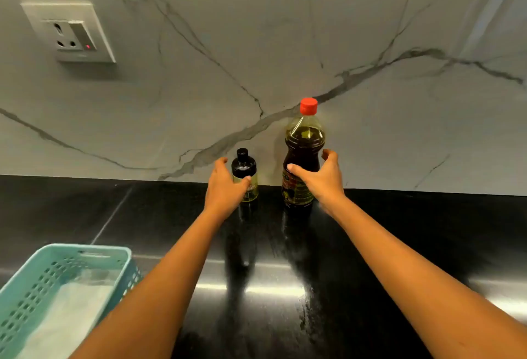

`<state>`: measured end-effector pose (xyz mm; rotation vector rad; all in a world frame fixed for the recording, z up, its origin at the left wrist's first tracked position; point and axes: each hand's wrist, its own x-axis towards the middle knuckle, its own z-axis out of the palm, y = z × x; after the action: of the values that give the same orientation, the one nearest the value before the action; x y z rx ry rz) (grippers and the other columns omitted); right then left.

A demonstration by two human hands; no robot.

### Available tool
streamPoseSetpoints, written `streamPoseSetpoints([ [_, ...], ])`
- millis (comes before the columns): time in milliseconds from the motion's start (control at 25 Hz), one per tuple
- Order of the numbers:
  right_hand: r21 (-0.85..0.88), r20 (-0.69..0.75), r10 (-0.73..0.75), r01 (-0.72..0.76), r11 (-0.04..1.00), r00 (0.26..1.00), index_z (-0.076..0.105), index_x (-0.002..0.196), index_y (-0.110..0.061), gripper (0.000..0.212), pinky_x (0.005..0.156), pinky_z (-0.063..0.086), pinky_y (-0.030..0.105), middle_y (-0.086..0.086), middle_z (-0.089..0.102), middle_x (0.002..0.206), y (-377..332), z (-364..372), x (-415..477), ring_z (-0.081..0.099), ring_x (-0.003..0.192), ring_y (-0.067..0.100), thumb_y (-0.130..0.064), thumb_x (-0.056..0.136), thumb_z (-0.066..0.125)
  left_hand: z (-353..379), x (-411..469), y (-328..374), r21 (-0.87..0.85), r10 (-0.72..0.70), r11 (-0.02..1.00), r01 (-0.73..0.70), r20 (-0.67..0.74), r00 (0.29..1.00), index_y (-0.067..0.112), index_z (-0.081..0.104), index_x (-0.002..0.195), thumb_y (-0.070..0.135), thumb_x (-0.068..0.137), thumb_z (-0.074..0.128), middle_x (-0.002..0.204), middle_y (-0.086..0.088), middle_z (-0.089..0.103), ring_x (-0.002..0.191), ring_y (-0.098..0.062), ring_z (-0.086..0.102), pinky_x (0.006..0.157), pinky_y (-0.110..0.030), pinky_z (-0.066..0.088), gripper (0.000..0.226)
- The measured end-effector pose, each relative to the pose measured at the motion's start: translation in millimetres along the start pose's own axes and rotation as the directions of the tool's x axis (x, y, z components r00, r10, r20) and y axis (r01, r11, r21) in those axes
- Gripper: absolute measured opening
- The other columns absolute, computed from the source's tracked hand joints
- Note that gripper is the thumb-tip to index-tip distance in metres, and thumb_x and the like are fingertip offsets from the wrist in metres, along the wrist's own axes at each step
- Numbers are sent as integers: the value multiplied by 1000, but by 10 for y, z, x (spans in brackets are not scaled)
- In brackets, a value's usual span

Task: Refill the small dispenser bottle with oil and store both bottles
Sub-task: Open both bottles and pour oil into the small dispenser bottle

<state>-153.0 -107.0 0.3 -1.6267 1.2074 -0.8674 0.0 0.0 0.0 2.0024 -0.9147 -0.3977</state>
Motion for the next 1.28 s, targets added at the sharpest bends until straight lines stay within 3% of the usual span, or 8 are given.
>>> streamPoseSetpoints([
  [160,14,-52,-88,88,996,995,37,131,-17,87,99,44,39,3,50,130,193,143,163,48,121,20,-38,60,84,296,241,-107,-92,-41,995,39,-22,999,9,28,138,17,77,73,140,-14,41,127,-30,42,101,-40,38,76],
  [360,34,-64,-160,163,986,985,38,130,-19,92,98,43,32,0,52,126,372,226,299,49,118,16,-33,54,88,526,438,-274,-144,-105,985,90,-98,990,12,26,139,12,72,77,137,-13,44,125,-30,44,101,-41,39,83],
  [600,62,-116,-168,176,982,979,39,127,-22,89,85,38,13,-11,51,114,570,351,291,50,107,5,-29,53,89,657,562,-424,-238,-179,962,134,-180,967,9,49,123,19,66,83,121,-11,59,113,-26,55,94,-34,44,67],
  [840,57,-206,-159,174,983,966,44,119,-23,77,70,34,-5,-13,52,104,524,402,282,51,95,0,-22,55,88,654,560,-514,-237,-106,970,50,-230,967,10,58,118,25,62,84,110,-7,66,101,-20,61,88,-28,49,63],
  [1040,61,-182,-143,156,986,973,45,120,-22,78,80,37,5,-12,53,107,488,267,23,52,101,4,-22,55,88,479,387,-382,-234,-49,972,-6,-227,973,11,59,115,25,63,84,110,-6,66,96,-14,58,85,-25,47,60],
  [1160,56,-159,-116,126,990,980,44,122,-24,81,91,41,21,-13,53,111,510,124,-299,51,107,6,-23,54,89,258,113,-329,-243,-22,970,-22,-180,983,11,59,116,22,63,84,107,-3,64,95,-12,56,85,-25,45,60],
  [1280,62,-141,-111,121,991,984,45,121,-24,82,92,41,25,-13,54,110,507,-24,-715,53,106,6,-23,53,89,26,-353,-397,-234,3,972,-26,-100,995,12,61,111,21,61,85,100,0,64,93,-13,58,84,-26,46,55],
])
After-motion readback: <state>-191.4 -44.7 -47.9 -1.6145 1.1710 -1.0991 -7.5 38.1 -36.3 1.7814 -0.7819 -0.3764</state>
